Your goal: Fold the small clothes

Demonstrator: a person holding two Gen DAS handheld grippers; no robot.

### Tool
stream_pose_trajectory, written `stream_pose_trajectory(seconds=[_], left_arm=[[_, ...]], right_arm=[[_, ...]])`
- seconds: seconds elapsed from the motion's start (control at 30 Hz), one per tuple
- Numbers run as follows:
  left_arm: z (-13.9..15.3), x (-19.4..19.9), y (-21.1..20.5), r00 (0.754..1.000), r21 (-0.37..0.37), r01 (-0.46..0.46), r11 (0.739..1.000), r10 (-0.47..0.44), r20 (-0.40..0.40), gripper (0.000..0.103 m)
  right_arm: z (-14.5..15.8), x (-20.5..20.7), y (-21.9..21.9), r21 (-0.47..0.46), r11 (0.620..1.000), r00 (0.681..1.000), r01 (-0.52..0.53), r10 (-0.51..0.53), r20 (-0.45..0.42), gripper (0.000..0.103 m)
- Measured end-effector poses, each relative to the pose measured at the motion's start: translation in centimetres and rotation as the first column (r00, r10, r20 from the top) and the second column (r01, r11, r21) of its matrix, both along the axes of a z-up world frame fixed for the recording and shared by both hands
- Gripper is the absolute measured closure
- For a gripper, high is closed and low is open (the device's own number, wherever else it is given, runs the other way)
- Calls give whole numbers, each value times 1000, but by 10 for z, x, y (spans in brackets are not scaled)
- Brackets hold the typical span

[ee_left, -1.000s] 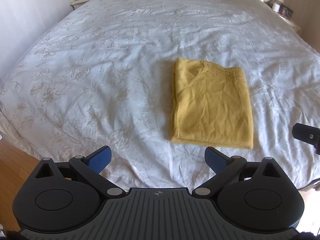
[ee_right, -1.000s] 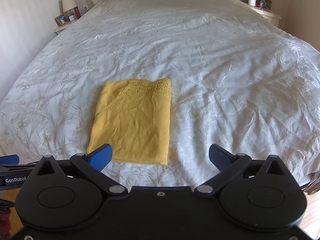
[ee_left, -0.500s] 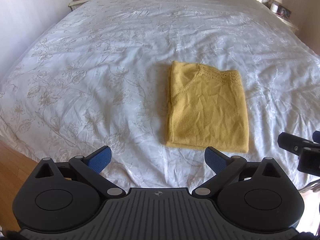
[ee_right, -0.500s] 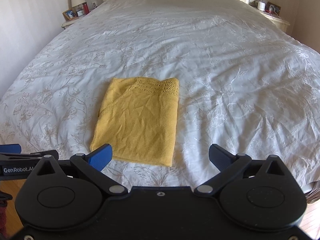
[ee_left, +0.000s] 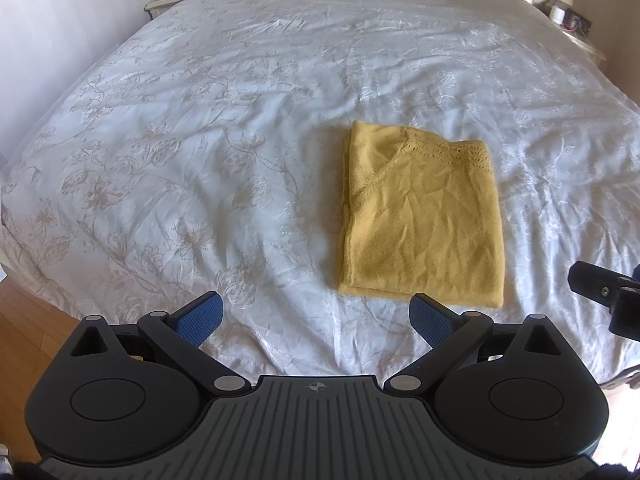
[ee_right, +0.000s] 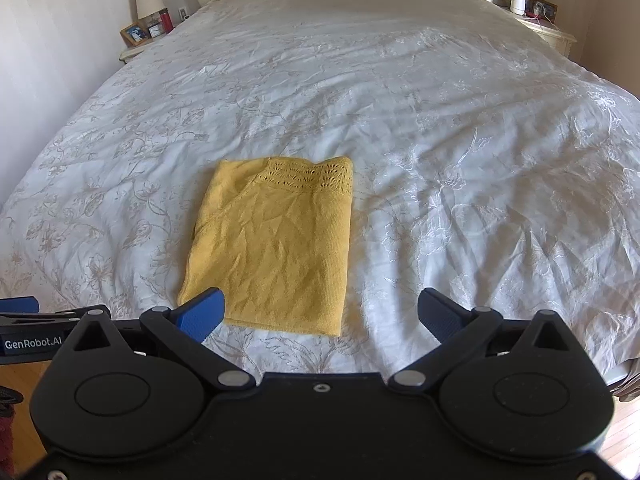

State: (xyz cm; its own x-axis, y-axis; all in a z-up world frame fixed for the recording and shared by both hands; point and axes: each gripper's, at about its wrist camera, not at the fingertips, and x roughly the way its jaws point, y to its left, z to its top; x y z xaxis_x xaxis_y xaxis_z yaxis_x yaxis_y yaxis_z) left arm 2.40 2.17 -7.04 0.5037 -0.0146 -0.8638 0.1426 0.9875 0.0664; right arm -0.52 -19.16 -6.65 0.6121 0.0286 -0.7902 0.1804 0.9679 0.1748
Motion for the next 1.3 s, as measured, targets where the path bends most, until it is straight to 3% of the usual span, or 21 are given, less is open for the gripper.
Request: stream_pose_trajectory(seconds=[1.3], left_arm=[[0, 12, 0, 1000, -2, 6, 1000, -6, 8, 2]], right_arm=[[-9, 7, 3, 16, 1000, 1000, 14, -14, -19, 1]])
